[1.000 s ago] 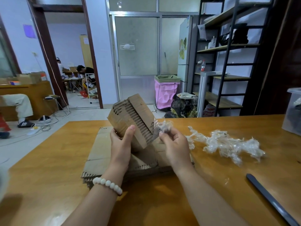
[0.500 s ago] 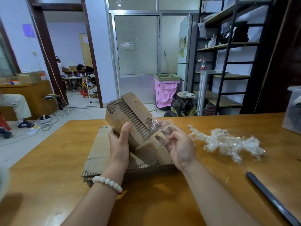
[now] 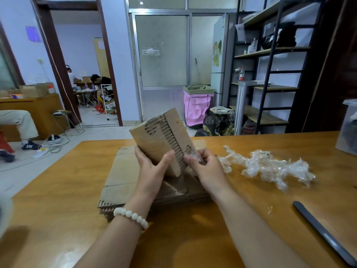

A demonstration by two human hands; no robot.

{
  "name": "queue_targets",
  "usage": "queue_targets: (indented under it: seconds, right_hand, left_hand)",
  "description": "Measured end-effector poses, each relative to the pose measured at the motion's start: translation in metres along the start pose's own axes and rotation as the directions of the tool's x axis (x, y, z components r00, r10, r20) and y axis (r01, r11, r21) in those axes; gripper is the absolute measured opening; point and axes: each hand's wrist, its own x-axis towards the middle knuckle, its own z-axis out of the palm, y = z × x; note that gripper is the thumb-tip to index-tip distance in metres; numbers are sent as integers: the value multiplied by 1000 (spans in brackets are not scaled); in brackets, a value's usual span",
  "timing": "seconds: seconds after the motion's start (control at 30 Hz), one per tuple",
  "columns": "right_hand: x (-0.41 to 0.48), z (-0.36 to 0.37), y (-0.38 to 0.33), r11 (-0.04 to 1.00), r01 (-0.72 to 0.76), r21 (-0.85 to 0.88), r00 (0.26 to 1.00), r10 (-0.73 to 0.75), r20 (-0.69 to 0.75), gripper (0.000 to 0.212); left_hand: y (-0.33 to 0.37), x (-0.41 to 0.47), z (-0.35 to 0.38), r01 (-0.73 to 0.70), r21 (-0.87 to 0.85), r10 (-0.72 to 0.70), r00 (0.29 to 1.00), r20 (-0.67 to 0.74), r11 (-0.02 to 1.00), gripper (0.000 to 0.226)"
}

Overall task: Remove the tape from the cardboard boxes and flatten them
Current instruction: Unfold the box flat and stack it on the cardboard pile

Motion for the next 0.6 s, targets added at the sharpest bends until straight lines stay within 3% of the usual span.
queue_targets:
  seconds: [0.13, 0.37, 0.53, 0.6]
  right_hand:
    - [-2, -2, -7, 989, 90, 115, 996, -88, -18, 23]
    - [3, -2, -6, 943, 16, 332, 999, -5, -35, 31]
    - [1, 2, -10, 758, -119, 641, 992, 119, 43, 25]
    - [0, 5, -11, 664, -151, 732, 987, 146, 71, 18]
  left_hand:
    - [2, 0, 2, 19, -44, -18, 1000, 8, 999, 102]
    - [-2, 6, -6, 108, -183, -107, 994, 16, 977, 91]
    - [-1, 7, -7, 141, -243, -147, 989, -6, 960, 95]
    - [0, 8, -7, 169, -296, -180, 984, -10, 940, 80]
